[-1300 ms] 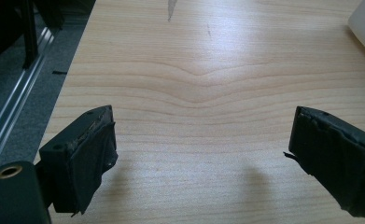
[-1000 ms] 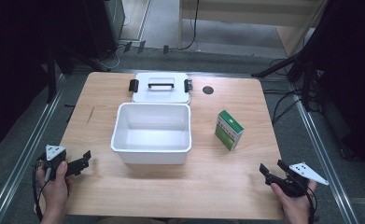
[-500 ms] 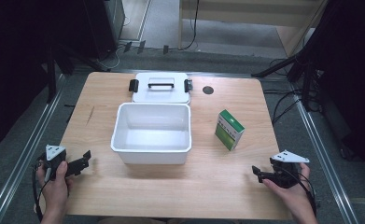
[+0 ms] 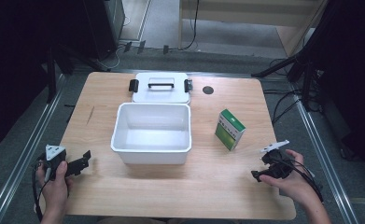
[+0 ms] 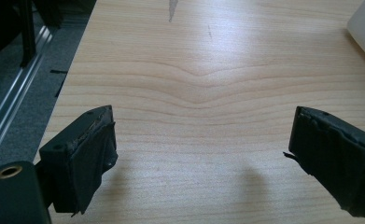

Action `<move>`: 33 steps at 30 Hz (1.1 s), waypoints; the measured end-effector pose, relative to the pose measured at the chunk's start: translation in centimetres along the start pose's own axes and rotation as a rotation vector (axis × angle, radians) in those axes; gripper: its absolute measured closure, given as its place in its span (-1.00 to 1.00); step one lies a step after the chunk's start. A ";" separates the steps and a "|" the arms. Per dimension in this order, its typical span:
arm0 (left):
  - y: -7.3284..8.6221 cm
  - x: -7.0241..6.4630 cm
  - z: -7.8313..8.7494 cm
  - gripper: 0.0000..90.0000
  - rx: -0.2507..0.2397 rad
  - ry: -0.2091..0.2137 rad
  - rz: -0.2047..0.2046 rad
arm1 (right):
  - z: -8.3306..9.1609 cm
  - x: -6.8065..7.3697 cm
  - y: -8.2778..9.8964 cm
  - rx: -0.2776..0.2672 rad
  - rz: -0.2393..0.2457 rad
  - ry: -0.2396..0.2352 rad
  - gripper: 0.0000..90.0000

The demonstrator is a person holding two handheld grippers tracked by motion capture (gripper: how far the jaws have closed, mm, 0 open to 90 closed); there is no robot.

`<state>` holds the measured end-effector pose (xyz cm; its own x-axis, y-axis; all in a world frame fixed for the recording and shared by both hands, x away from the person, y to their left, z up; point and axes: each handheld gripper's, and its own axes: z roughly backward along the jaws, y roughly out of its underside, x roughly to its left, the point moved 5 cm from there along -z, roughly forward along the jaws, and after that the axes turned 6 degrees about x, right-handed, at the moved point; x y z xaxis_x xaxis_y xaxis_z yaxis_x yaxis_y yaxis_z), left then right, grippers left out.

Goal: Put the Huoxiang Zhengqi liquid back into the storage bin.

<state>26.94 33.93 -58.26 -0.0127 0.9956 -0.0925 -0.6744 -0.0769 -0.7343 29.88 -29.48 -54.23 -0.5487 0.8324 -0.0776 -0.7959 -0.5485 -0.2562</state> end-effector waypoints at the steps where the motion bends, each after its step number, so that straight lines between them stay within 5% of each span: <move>1: 0.0 0.0 0.0 -0.81 0.000 0.000 0.000 | 0.1 0.1 -0.2 0.020 0.012 0.000 -0.54; 12: 0.0 0.0 0.0 -0.81 0.001 0.004 0.002 | 2.0 0.4 -2.5 0.180 0.075 0.027 -0.56; 33: 0.0 0.1 0.0 -0.81 0.000 0.006 0.007 | 4.0 1.2 -6.8 0.253 0.101 -0.018 -0.52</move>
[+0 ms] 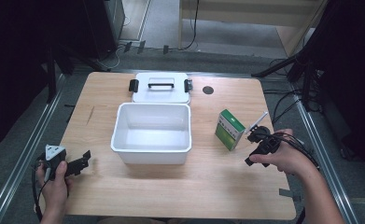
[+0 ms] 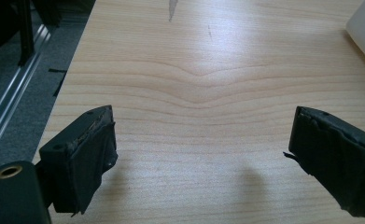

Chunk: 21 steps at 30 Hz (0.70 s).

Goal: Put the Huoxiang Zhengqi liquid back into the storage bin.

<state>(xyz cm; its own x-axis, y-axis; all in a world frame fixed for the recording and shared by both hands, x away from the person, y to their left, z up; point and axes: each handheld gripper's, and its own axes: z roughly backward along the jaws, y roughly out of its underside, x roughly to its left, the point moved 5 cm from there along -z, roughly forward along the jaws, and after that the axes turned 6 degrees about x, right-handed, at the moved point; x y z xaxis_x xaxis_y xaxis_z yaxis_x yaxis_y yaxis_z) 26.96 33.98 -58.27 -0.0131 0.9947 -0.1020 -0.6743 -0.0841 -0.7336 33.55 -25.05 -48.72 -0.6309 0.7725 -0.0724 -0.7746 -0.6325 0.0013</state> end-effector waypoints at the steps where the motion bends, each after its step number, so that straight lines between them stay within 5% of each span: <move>1: 0.0 0.0 0.0 -0.81 0.000 0.001 0.000 | 0.1 0.0 -0.1 0.004 0.004 -0.004 -0.51; 21: 0.0 0.0 0.0 -0.81 0.002 0.001 0.001 | 2.3 0.0 -3.7 -0.004 -0.009 -0.020 -0.37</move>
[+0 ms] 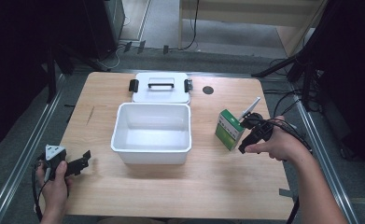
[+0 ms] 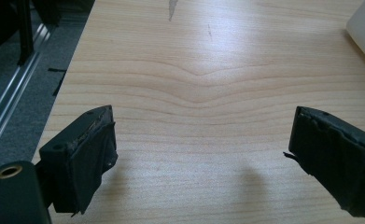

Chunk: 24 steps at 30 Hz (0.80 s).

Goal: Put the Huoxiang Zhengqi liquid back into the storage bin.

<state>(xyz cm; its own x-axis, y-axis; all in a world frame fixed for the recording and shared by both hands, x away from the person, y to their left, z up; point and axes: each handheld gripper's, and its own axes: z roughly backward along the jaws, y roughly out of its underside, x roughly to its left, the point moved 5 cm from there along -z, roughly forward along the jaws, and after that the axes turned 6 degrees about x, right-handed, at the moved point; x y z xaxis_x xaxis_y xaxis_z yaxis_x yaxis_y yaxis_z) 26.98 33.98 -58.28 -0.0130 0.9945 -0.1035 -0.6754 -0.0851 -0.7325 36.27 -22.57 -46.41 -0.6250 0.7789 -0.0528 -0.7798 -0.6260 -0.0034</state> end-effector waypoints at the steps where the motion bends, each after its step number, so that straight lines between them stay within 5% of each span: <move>1: 0.0 0.0 0.0 -0.81 0.002 0.000 -0.003 | 0.1 0.0 -0.2 0.001 -0.008 0.000 -0.36; 24: 0.0 0.1 0.0 -0.81 0.004 0.005 0.001 | 1.9 0.4 -4.6 -0.004 -0.013 -0.051 -0.16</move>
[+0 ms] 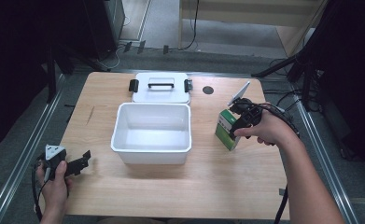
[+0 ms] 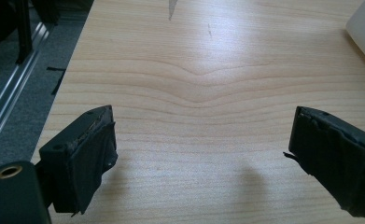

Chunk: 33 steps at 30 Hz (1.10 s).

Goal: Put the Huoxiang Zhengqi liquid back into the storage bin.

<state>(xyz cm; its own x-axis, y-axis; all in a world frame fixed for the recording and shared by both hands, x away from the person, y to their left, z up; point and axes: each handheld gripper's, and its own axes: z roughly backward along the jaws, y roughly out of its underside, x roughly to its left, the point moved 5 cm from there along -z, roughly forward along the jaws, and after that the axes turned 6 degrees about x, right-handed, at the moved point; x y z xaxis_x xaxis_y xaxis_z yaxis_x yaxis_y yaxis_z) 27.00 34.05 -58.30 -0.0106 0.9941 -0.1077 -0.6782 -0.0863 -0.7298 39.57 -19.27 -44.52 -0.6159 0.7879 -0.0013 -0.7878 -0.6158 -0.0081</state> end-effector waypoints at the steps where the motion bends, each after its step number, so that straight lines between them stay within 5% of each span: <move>1: 0.0 0.0 0.0 -0.81 0.000 0.000 0.001 | 0.1 -0.1 -0.2 0.003 -0.001 0.003 -0.14; 16: 0.0 0.0 0.0 -0.81 -0.001 0.004 0.003 | 0.0 0.0 -2.7 0.003 0.004 -0.020 0.08; 33: 0.0 0.0 0.0 -0.81 0.002 0.005 0.004 | -0.5 -0.4 -3.7 0.008 0.003 0.024 0.43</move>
<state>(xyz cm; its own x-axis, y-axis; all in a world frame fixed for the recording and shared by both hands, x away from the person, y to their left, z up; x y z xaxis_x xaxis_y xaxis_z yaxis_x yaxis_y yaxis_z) 27.02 34.09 -58.32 -0.0094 0.9935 -0.1136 -0.6798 -0.0897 -0.7279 42.76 -17.28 -44.97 -0.6182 0.7856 -0.0253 -0.7858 -0.6184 -0.0002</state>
